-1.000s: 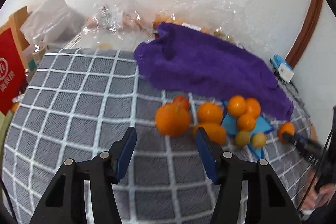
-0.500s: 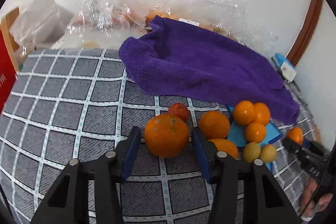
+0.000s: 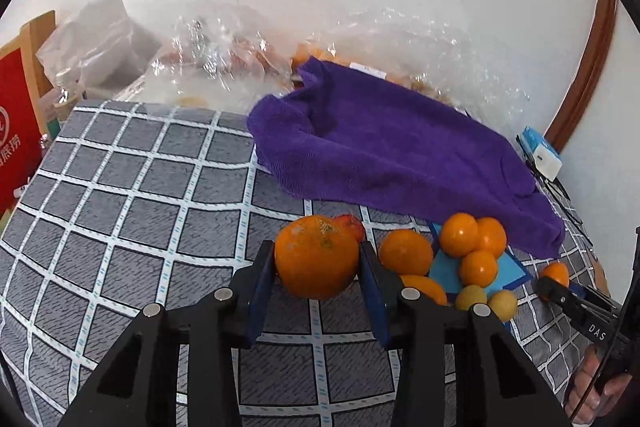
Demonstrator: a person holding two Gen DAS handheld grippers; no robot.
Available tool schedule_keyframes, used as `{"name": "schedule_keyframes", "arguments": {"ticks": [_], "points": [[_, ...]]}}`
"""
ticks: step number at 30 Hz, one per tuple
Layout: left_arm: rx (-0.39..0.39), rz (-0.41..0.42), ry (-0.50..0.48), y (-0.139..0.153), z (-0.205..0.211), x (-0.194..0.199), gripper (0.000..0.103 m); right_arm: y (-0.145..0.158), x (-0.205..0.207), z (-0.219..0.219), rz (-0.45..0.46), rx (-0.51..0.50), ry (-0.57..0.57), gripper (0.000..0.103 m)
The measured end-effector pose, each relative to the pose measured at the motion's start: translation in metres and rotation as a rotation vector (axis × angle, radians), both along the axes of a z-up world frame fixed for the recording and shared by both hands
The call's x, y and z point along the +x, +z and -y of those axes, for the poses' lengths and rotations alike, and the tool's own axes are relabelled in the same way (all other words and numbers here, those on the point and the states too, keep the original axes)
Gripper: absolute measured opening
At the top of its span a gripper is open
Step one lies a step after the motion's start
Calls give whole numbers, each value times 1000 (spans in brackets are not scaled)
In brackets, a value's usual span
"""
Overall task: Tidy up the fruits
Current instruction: 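Close the right tool on a large orange while the left tool grasps another large orange, then lift both held oranges and carry them over the purple towel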
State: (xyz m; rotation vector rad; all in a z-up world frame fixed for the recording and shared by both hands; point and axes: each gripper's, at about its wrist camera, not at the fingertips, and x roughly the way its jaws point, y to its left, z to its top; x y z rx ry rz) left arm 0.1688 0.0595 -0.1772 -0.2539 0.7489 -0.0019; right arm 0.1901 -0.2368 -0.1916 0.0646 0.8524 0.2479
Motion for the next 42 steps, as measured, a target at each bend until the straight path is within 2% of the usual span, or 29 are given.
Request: {"name": "schedule_keyframes", "arguments": {"ticks": [9,16,33,42], "points": [[-16,85,21,11,-2,-11,39,3,-4,5,21,12,-19,42],[-37,120,28,17,-3,-17,39,4,-6,9,26,16,-44,42],[-104,133,5,20,-5,-24,39,5,-21,18,17,-12,-94,42],[-75,129,-14,22,3,-24,39,22,-23,18,25,23,-94,42]]}}
